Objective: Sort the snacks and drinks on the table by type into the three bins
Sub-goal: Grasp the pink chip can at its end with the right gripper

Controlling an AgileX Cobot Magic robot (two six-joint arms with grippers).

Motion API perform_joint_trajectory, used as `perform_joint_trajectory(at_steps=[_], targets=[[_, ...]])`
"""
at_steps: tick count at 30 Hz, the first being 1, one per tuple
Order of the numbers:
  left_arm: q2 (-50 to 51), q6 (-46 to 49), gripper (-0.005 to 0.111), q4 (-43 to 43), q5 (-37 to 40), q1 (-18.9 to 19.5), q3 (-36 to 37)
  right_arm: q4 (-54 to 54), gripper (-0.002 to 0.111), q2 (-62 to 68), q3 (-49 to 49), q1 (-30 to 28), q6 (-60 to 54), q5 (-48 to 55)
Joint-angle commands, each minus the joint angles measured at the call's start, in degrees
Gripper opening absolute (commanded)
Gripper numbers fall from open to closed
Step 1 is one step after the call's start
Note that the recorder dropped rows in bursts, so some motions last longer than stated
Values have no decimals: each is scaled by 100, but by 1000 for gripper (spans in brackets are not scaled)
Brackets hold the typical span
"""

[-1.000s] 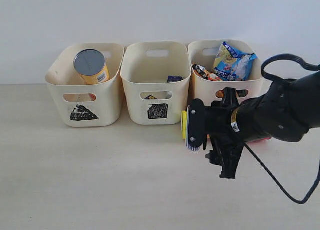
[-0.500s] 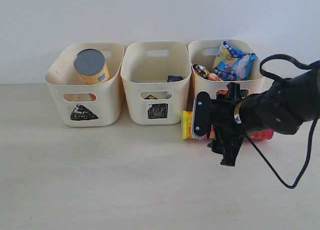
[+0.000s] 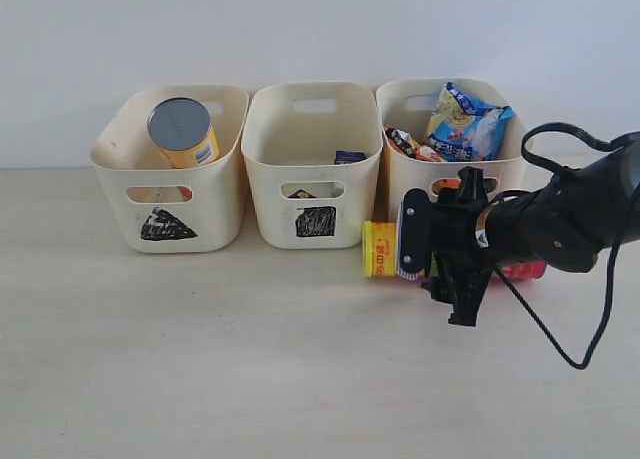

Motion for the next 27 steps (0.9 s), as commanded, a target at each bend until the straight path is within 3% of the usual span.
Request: perform_joint_trajectory(at_steps=[1, 4, 13, 27], targets=[[-17, -12, 4, -68, -71, 21, 23, -40, 71, 141, -32, -61, -205, -158], [-17, -12, 4, -68, -71, 21, 23, -40, 63, 207, -32, -70, -309, -140], [-17, -12, 4, -68, -71, 21, 23, 27, 0, 274, -32, -70, -309, -117], [-17, -12, 4, -68, -71, 21, 23, 47, 0, -575, -32, 339, 443, 603]])
